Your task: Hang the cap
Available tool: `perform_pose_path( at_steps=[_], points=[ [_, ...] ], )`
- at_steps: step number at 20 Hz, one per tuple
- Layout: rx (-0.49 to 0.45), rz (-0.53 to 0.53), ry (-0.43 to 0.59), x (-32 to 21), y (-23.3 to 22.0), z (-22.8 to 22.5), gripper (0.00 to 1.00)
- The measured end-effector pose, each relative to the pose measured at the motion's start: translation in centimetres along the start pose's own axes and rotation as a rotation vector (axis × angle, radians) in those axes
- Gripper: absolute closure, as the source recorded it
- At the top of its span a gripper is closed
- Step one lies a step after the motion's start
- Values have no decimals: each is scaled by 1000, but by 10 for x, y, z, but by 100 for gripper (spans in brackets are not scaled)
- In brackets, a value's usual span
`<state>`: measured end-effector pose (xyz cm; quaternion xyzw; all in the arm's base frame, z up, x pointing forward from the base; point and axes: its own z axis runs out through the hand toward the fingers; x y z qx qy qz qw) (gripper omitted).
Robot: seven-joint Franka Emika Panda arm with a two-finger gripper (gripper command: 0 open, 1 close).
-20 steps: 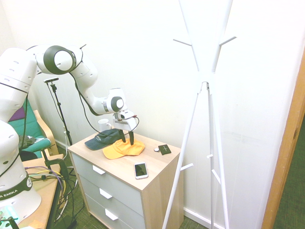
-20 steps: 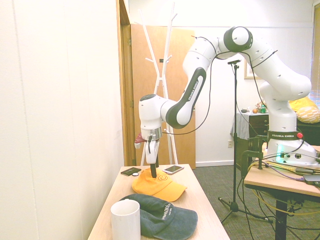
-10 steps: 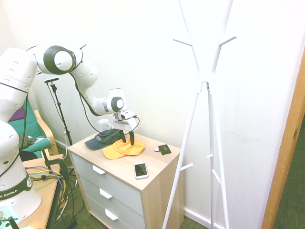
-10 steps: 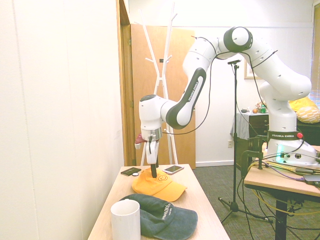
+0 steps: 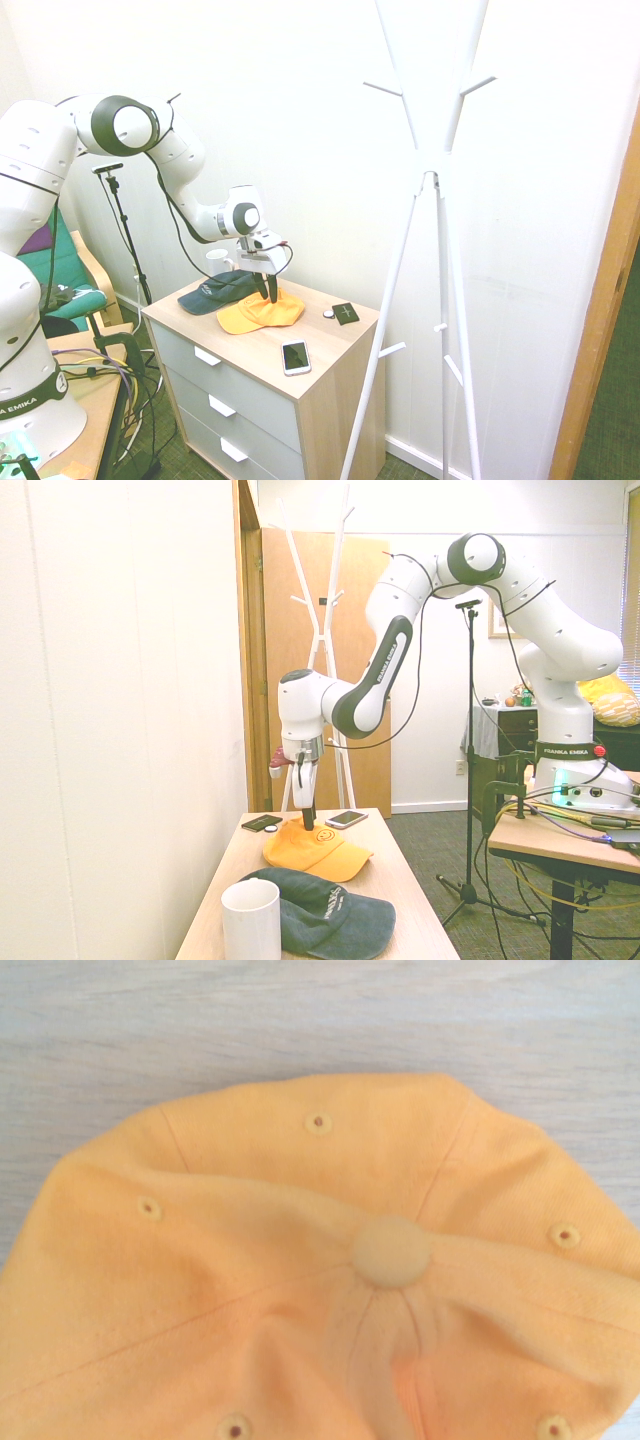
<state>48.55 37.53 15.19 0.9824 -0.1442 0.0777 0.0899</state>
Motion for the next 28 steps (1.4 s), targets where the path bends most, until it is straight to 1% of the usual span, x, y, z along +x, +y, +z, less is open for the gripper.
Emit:
perform_pose_path(
  at_steps=[19, 21, 25, 28],
  points=[
    [14, 2, 6, 0, -6, -6, 100],
    [29, 7, 16, 4, -9, -16, 100],
    [56, 0, 51, 9, -11, -52, 100],
    [58, -8, 86, 14, -8, -79, 100]
  ],
)
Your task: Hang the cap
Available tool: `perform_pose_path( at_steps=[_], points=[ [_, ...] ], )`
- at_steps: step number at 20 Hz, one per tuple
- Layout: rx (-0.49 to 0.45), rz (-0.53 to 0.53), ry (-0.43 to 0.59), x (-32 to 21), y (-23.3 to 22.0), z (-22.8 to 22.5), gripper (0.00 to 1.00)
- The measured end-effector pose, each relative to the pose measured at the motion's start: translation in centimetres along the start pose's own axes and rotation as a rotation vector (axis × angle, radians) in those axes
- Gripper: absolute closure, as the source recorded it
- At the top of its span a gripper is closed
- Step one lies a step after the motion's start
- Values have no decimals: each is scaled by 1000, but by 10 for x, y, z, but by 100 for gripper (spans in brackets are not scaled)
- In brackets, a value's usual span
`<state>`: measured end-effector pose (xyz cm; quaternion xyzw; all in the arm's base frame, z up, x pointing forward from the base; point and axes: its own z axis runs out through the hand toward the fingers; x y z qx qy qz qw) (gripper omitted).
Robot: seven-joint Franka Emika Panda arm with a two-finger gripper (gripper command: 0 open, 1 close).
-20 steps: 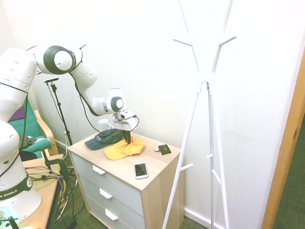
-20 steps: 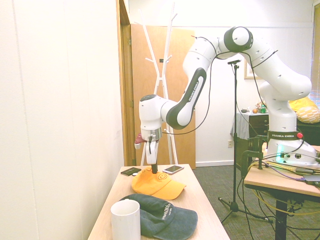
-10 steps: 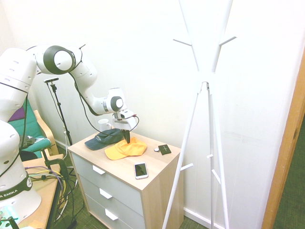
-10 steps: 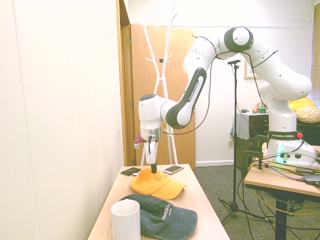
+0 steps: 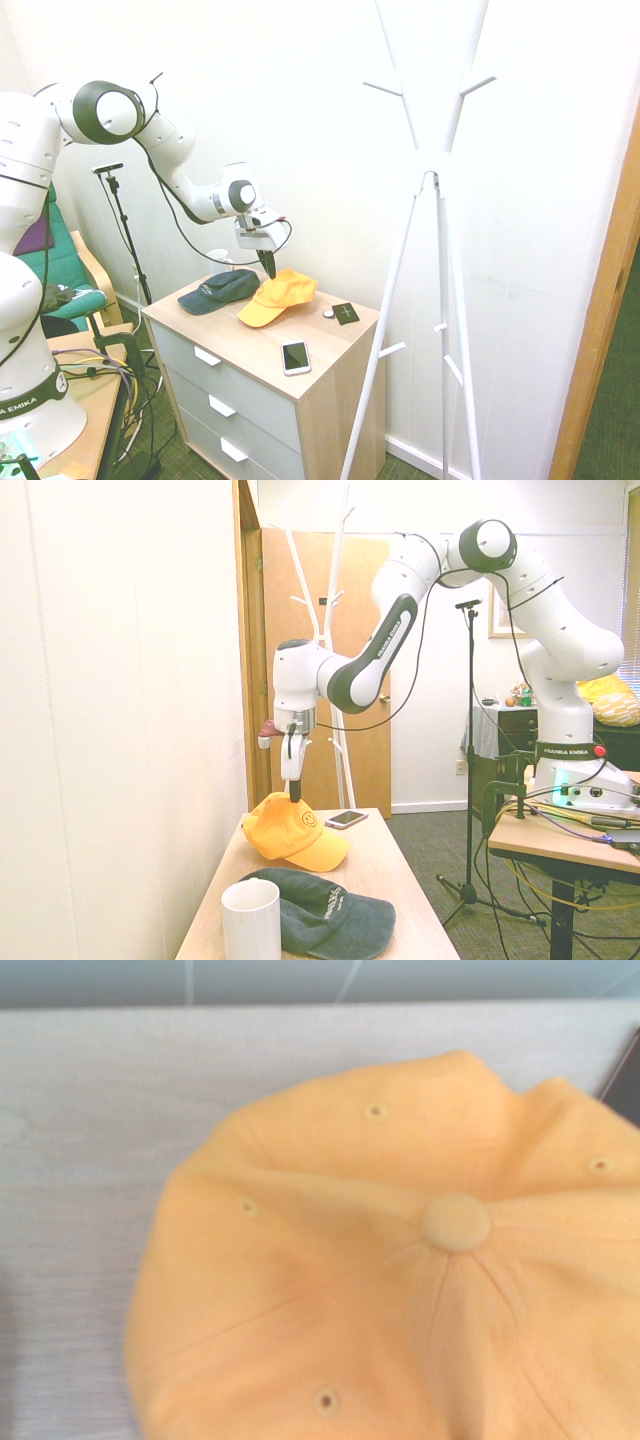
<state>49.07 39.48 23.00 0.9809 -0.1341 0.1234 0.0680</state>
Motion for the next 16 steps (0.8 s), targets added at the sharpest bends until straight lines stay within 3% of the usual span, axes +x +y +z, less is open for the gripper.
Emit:
perform_pose_path(
  at_steps=[3, 7, 11, 16],
  points=[
    [-37, -9, 65, 15, 10, -30, 100],
    [-164, 1, 237, 53, 40, -88, 100],
    [-294, 71, 425, 103, 86, -170, 100],
    [-373, 168, 613, 120, 126, -288, 100]
  ],
)
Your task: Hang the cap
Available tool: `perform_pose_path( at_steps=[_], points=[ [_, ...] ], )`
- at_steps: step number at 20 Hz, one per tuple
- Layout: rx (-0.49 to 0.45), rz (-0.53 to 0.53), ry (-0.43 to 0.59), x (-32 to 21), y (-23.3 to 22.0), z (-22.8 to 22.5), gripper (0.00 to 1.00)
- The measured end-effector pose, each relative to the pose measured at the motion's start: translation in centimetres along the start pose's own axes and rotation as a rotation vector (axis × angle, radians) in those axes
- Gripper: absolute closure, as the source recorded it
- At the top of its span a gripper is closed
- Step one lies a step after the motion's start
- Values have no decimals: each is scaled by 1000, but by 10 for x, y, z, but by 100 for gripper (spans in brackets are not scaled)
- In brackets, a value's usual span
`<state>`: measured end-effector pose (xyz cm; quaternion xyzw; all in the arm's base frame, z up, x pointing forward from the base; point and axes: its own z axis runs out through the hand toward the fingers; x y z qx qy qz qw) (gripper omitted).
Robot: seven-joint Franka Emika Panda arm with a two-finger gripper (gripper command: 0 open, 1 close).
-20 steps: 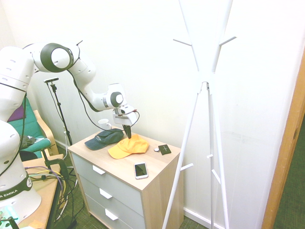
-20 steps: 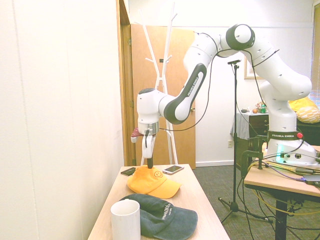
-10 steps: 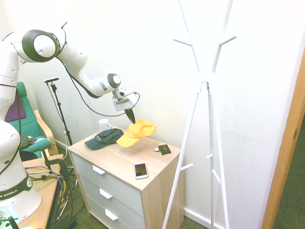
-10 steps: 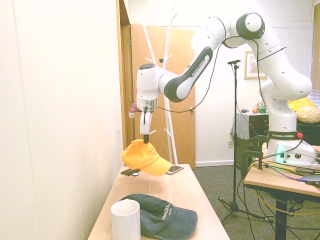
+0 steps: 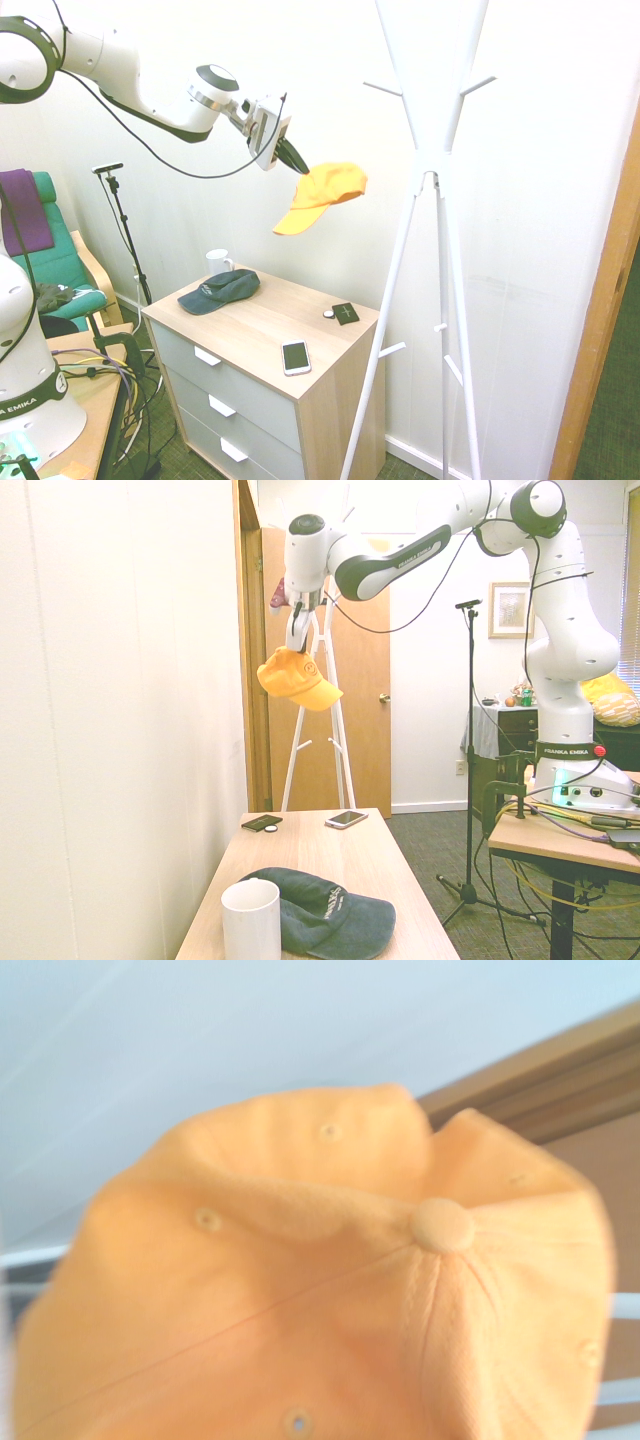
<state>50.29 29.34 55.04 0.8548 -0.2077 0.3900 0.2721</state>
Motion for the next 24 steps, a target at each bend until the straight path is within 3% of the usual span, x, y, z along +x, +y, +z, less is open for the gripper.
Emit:
perform_pose_path(
  at_steps=[5, 9, 16, 24],
  points=[
    [-126, 57, 148, 61, 59, -27, 100],
    [-203, 88, 201, 101, 110, -38, 100],
    [-274, 179, 213, 152, 198, -37, 100],
    [-269, 190, 135, 155, 214, 23, 100]
  ],
)
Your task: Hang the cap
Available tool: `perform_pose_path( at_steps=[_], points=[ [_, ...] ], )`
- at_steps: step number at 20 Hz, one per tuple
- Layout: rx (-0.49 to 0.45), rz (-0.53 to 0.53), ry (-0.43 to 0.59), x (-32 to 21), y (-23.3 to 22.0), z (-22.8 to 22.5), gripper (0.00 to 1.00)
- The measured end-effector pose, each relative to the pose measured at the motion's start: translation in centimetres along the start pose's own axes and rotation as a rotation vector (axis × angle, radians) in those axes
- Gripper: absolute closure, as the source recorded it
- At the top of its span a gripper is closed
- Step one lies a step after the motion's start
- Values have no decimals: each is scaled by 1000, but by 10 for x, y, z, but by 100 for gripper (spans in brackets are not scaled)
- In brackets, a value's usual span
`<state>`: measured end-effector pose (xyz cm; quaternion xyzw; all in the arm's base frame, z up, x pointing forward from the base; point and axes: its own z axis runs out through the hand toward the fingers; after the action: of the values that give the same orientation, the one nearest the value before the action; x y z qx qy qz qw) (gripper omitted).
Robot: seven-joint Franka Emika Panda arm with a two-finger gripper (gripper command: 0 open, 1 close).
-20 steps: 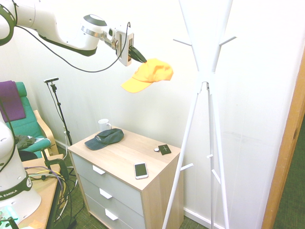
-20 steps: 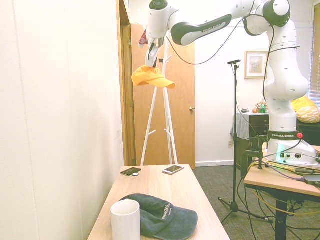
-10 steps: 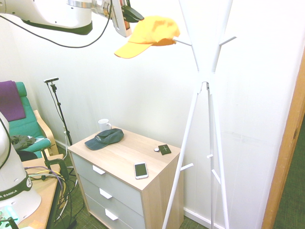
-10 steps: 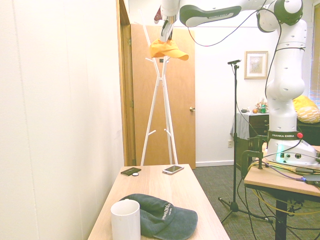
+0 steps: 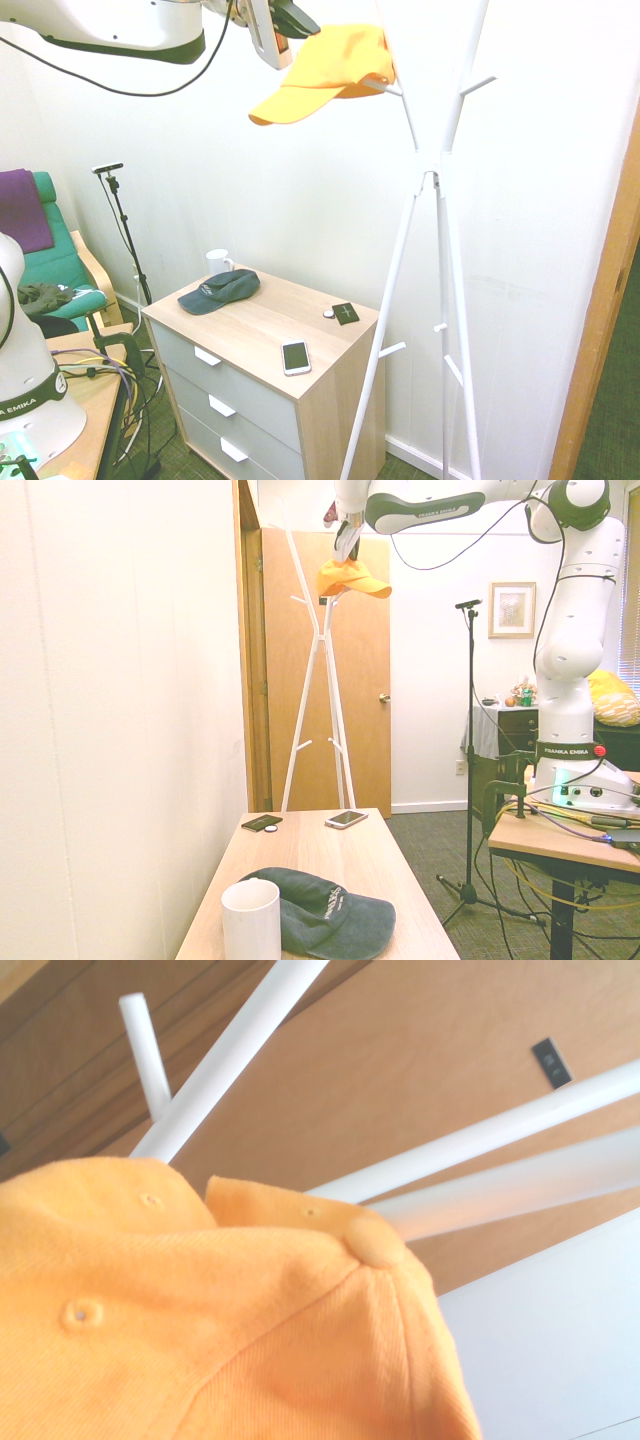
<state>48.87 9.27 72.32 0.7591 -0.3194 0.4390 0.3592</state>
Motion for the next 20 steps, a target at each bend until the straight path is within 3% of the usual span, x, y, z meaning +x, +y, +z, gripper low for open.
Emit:
perform_pose_path(
  at_steps=[5, 6, 20],
  points=[
    [-6, -43, -26, -39, -20, 23, 100],
    [-5, -42, -30, -44, -22, 25, 0],
    [11, -16, -65, -65, -37, 40, 0]
  ],
)
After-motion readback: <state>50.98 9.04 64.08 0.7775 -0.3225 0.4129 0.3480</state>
